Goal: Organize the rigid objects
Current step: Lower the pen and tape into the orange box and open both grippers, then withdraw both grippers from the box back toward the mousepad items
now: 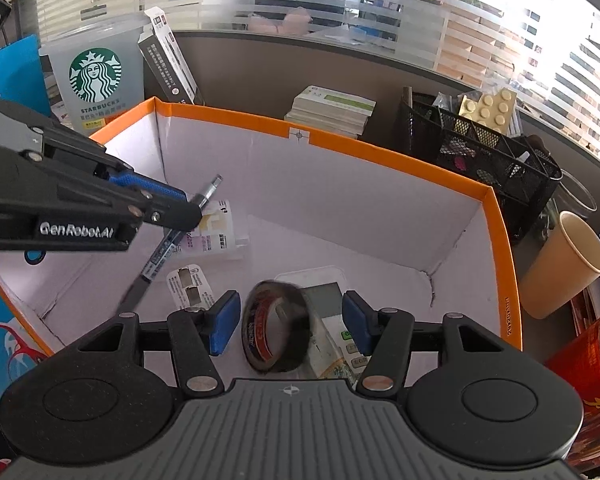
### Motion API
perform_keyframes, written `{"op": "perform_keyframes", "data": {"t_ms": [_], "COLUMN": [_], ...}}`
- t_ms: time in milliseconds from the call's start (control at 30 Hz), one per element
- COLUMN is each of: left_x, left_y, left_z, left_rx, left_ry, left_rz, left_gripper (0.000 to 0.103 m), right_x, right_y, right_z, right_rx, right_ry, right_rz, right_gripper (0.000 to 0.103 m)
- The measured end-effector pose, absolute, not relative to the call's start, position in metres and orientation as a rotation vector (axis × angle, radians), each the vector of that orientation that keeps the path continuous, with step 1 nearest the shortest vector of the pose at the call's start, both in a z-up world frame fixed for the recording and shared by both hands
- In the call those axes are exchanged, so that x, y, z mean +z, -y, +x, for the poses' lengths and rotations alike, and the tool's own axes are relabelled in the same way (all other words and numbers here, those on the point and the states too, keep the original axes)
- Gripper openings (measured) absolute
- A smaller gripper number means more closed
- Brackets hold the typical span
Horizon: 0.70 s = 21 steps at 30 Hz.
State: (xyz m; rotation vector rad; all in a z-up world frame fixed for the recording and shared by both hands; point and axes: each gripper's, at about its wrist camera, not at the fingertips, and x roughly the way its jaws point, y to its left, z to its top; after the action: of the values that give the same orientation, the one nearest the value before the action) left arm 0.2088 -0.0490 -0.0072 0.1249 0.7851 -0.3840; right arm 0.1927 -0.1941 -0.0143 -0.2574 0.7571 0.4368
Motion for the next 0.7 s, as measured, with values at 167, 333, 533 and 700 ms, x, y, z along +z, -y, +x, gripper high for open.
{"op": "perform_keyframes", "data": {"t_ms": [167,333,533,700], "left_x": [-0.009,-0.008,0.004,0.029], "left_y": [0.050,0.051,0.045,0.042], "left_z": [0.209,0.208,0.193,0.168], "left_rx": [-0.371,-0.358,-0.327,-0.293], "left_ry": [-0.791,-0.790,-0.719,-0.607], "left_rz": [0.130,0.140,0.109,0.133], "left_gripper": [0.015,0.017,0.072,0.077], "right_x": [-0.014,-0.013,-0.008,0.001], "right_y": [0.194,0.194,0.197,0.201], "right_z": [0.194,0.193,0.187,0.175], "right_rx": [0.438,0.418,0.377,0.367], "right_ry": [-0.769,-0.762,-0.717,-0.676], "right_rz": [-0.256,-0.268,-0.287,-0.289], "right_gripper": [0.058,0.067,0.086,0.086]}}
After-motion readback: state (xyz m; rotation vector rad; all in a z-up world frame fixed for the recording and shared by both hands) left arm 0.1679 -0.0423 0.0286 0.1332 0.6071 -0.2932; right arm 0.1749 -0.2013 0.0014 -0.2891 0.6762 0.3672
